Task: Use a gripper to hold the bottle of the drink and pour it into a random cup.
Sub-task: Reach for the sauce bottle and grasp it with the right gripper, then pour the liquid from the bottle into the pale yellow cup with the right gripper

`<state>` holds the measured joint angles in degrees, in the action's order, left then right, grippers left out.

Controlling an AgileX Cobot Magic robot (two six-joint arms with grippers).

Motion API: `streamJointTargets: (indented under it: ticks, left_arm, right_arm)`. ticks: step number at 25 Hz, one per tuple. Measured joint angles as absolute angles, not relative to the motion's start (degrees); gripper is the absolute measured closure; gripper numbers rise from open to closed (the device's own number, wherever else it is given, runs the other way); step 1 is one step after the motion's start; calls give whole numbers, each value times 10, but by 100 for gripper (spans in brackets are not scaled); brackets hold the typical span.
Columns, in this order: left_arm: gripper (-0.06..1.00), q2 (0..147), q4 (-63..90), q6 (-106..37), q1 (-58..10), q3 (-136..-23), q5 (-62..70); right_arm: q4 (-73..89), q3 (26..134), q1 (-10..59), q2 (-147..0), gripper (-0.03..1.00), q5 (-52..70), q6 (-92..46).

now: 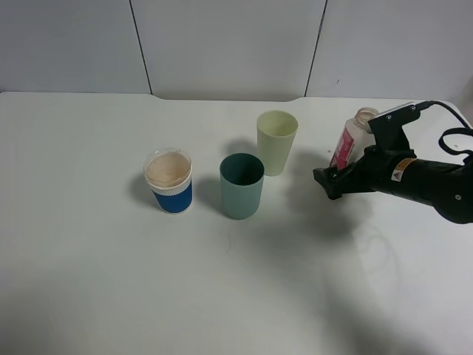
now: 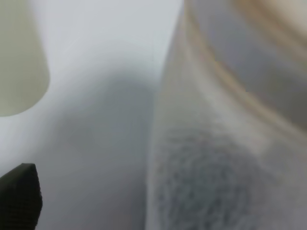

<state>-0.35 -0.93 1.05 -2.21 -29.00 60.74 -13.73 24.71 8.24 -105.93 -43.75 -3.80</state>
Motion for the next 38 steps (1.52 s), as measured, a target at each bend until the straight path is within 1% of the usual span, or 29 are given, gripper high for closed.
streamJointTargets:
  ticks: [9, 17, 19, 20, 21, 26, 38]
  left_arm:
    - [2, -4, -9, 10, -22, -290, 607]
    - [2, -4, -9, 10, -22, -290, 607]
    - [2, -4, -9, 10, -22, -290, 607]
    - [2, -4, -9, 10, -22, -290, 607]
    - [2, -4, -9, 10, -22, -290, 607]
    - [2, -4, -9, 10, -22, -290, 607]
    - [2, -4, -9, 10, -22, -290, 607]
  right_arm:
    - [-127, 204, 82, -1060, -2, -540, -90]
    - [-110, 204, 82, -1060, 0, -548, -104]
    - [-105, 204, 82, -1060, 6, -548, -107]
    - [-105, 204, 82, -1060, 10, -548, -107]
    - [-105, 204, 82, -1060, 16, -548, -107]
    - [-103, 204, 82, -1060, 60, -551, -107]
    - [-93, 204, 82, -1060, 60, -548, -107]
